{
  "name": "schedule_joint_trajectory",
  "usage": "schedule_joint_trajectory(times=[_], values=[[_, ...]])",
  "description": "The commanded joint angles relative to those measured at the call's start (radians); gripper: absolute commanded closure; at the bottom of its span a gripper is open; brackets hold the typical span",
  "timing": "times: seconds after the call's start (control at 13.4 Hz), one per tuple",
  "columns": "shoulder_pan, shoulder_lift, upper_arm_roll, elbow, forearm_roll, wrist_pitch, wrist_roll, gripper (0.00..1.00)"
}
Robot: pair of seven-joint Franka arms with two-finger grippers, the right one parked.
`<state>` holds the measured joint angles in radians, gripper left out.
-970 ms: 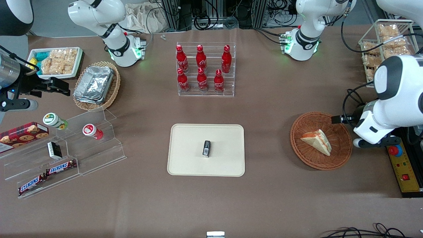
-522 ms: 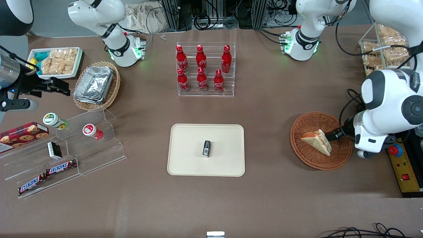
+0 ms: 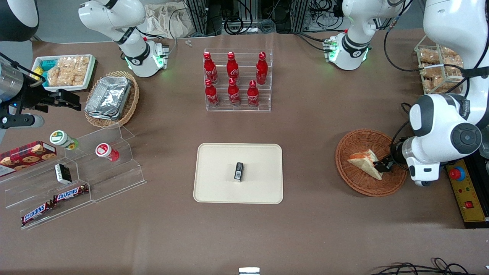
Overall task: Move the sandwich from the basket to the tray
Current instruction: 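Lower the open left gripper over the wrapped sandwich in the basket, then close the left gripper on the sandwich and lift it from the basket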
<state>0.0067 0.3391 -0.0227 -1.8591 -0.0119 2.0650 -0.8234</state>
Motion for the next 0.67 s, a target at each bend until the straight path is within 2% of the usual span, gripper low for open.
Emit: schedule_joint_trajectory(times=[0.0,0.6], values=[[0.003,-0.020,-0.003,-0.084,-0.020,0.093,-0.069,0.06],[0.003,-0.005,-0.006,-0.126,-0.033,0.184,-0.146,0.04]])
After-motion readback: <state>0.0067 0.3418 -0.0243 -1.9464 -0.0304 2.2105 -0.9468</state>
